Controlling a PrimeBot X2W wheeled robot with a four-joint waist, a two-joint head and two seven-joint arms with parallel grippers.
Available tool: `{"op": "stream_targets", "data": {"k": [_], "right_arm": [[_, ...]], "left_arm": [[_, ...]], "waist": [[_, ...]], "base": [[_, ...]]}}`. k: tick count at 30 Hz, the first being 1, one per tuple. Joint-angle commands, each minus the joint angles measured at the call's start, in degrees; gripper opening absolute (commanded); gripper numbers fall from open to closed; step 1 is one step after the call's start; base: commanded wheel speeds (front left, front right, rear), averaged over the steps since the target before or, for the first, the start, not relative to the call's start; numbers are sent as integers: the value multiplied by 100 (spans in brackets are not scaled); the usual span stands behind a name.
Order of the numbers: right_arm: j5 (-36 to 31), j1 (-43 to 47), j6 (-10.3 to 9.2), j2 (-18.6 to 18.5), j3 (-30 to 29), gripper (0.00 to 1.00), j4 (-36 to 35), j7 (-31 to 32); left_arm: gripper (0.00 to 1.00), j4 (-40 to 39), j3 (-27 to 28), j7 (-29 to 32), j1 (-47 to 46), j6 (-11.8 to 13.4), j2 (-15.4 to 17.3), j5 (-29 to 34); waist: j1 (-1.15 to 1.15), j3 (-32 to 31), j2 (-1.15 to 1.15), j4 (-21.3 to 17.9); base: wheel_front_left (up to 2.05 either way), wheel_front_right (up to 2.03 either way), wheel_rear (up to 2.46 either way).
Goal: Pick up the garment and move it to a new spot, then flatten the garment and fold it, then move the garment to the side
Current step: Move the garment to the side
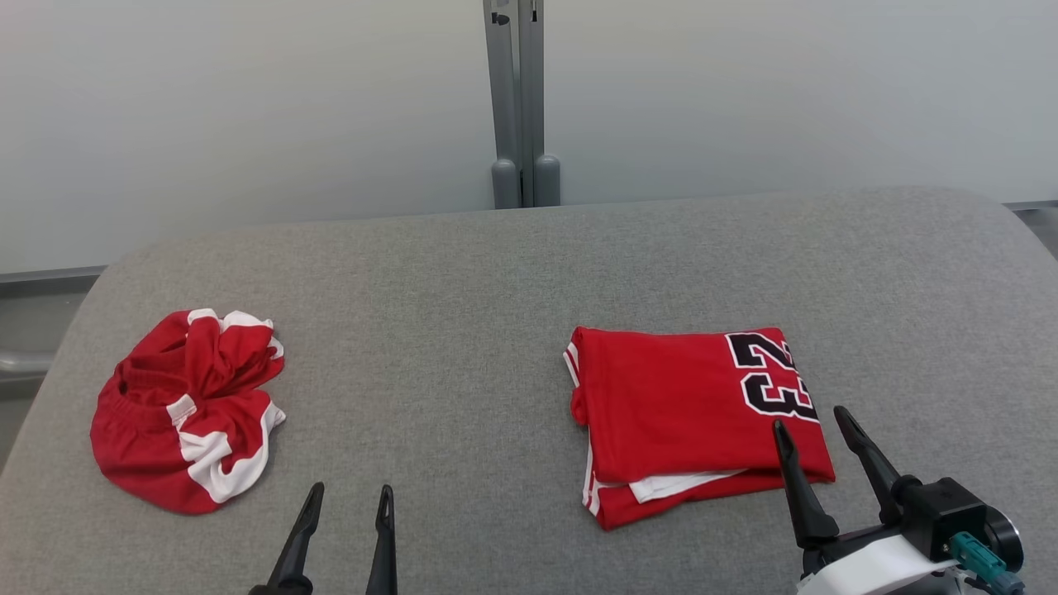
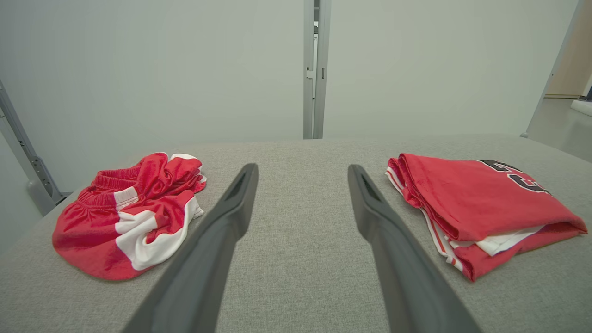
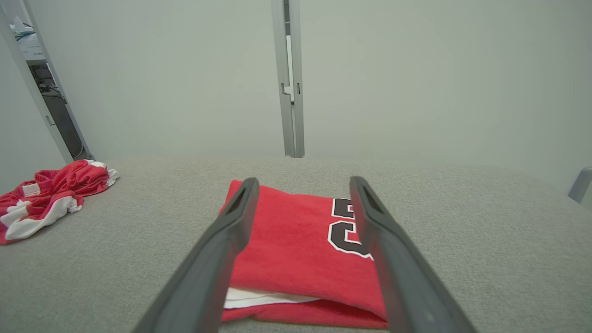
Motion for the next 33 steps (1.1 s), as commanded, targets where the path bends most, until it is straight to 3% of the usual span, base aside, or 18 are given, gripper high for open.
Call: {"op": "stream_targets", "data": {"k": [1, 13, 20, 25, 33], "right_arm": [[-26, 52, 1, 0, -11, 100, -7, -16], [44, -79, 1, -47, 22, 100, -4, -16], [677, -414, 1, -84, 121, 100, 187, -16], [1669, -880, 1, -468, 315, 100, 607, -15], [3884, -1749, 1, -1768, 1126, 100, 1313, 109]], "left_arm": [[100, 10, 0, -2, -45, -3, 8, 13], [100, 16, -68, -2, -145, -35, 8, 36], [100, 48, -141, -2, -252, -24, 8, 32], [100, 41, -244, -2, -413, -63, 8, 60], [100, 62, -363, -2, -812, -103, 8, 78]], "waist": [[0, 6, 0, 8], [0, 234, 0, 111], [0, 484, 0, 162], [0, 772, 0, 229], [0, 1431, 0, 382]], "base": [[0, 0, 0], [0, 0, 0], [0, 0, 0], [0, 0, 0], [0, 0, 0]]}}
